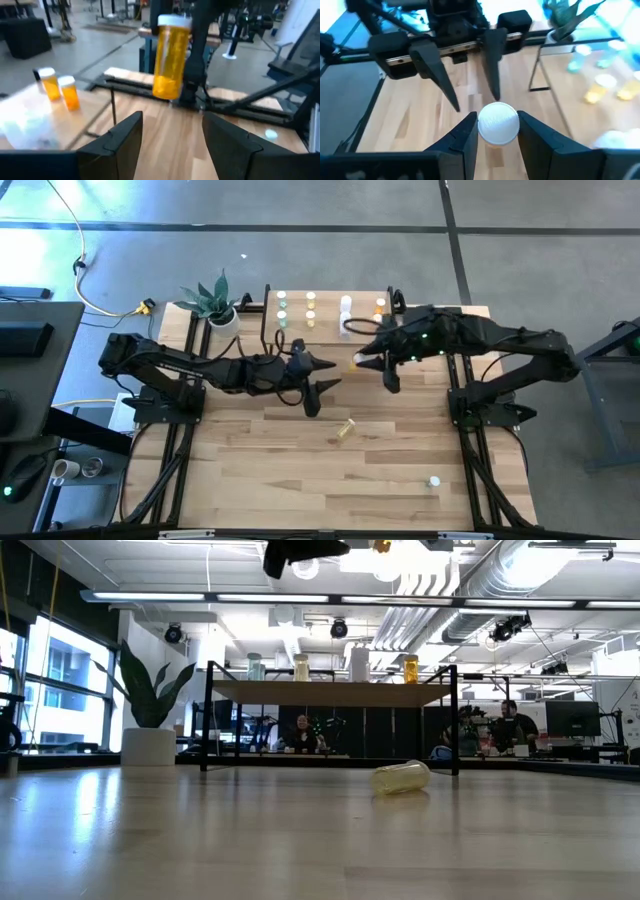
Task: Pick and place medicine bottles onto shelf by color
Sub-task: Put the orange pill bottle aligned with the other orange pill bottle on the shelf
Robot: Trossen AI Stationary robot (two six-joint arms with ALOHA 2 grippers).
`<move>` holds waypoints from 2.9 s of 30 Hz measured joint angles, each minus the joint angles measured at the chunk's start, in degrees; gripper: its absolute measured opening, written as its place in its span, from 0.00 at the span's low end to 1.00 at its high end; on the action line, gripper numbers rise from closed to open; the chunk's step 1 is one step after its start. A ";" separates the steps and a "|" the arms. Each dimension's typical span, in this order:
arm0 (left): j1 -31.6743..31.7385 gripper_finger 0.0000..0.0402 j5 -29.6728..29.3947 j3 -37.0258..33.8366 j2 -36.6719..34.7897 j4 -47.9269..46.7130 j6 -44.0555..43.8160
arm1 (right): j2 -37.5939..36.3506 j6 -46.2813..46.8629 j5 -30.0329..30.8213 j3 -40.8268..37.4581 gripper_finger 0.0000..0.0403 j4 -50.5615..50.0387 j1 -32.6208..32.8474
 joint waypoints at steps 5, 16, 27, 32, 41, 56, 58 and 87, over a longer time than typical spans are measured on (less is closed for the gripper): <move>0.42 0.48 -0.85 1.79 -1.11 -0.66 1.08 | -3.69 -0.50 3.09 0.01 0.27 -1.81 -1.04; 1.16 0.48 -2.41 3.15 -5.90 -2.17 3.22 | -13.95 -1.95 13.57 0.01 0.27 -3.62 -2.50; 1.16 0.48 -3.23 3.15 -12.50 -3.31 3.18 | -20.05 -2.15 29.55 -3.60 0.27 -8.60 -2.50; 1.16 0.48 -4.68 3.15 -14.47 -3.87 3.32 | -21.06 0.24 28.70 -14.24 0.27 -2.65 -4.03; 1.16 0.48 -4.89 3.15 -15.48 -5.11 5.26 | -20.58 4.51 21.67 -24.57 0.27 5.97 -7.05; 1.16 0.48 -11.52 3.13 -15.48 -9.35 12.50 | -10.29 2.28 20.20 -20.97 0.27 5.28 -7.90; 1.44 0.48 -13.17 3.13 -15.48 -9.35 13.63 | -8.28 1.54 21.42 -19.15 0.27 4.66 -8.33; 9.35 0.48 -16.25 3.11 -17.60 -10.77 22.56 | 0.89 8.91 22.11 -18.10 0.27 1.60 -14.30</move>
